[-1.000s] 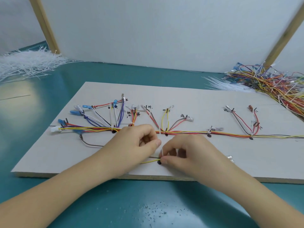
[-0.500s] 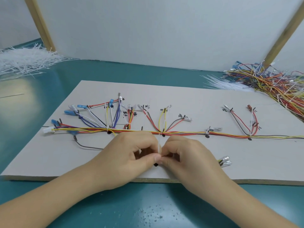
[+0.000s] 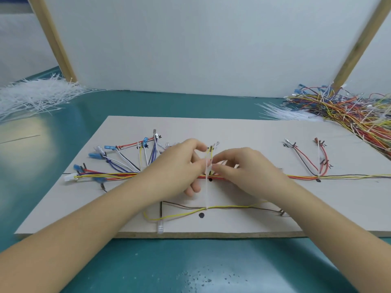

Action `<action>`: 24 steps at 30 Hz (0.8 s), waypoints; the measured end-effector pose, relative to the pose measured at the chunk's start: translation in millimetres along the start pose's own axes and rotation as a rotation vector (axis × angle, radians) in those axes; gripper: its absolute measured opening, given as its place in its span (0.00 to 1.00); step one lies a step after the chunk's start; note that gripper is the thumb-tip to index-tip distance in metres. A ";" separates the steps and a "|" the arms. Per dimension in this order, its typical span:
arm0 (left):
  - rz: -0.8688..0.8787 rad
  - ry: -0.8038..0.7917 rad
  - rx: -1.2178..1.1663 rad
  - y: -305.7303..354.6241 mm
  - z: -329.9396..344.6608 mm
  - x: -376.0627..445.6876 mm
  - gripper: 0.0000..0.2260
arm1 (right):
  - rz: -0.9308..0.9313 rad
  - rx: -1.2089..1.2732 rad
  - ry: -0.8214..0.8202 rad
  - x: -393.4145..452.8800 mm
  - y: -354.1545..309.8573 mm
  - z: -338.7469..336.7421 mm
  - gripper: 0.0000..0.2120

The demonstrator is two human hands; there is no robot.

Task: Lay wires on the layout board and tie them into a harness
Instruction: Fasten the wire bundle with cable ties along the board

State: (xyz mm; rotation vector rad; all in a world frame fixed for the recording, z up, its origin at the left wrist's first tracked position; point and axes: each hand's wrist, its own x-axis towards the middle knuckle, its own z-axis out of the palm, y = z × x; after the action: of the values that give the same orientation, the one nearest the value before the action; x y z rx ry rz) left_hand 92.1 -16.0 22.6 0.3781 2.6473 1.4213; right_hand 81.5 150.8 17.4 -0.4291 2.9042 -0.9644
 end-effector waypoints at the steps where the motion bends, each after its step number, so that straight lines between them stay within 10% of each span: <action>1: -0.005 0.003 -0.005 3.3 0.4 5.3 0.04 | -0.016 -0.040 -0.009 1.8 -2.8 2.9 0.07; 20: 0.182 0.168 -0.125 0.1 9.1 11.1 0.13 | -0.112 -0.273 0.131 -3.1 -5.7 17.6 0.11; 24: 0.308 0.333 -0.184 24.5 0.4 7.8 0.09 | -0.117 -0.014 -0.047 -2.8 2.0 3.3 0.09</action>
State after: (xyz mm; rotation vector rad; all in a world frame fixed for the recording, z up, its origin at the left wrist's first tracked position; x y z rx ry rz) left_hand 88.7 -0.6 42.9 0.5972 2.7647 1.9599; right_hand 84.1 151.3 13.5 -0.6195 2.8734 -0.9351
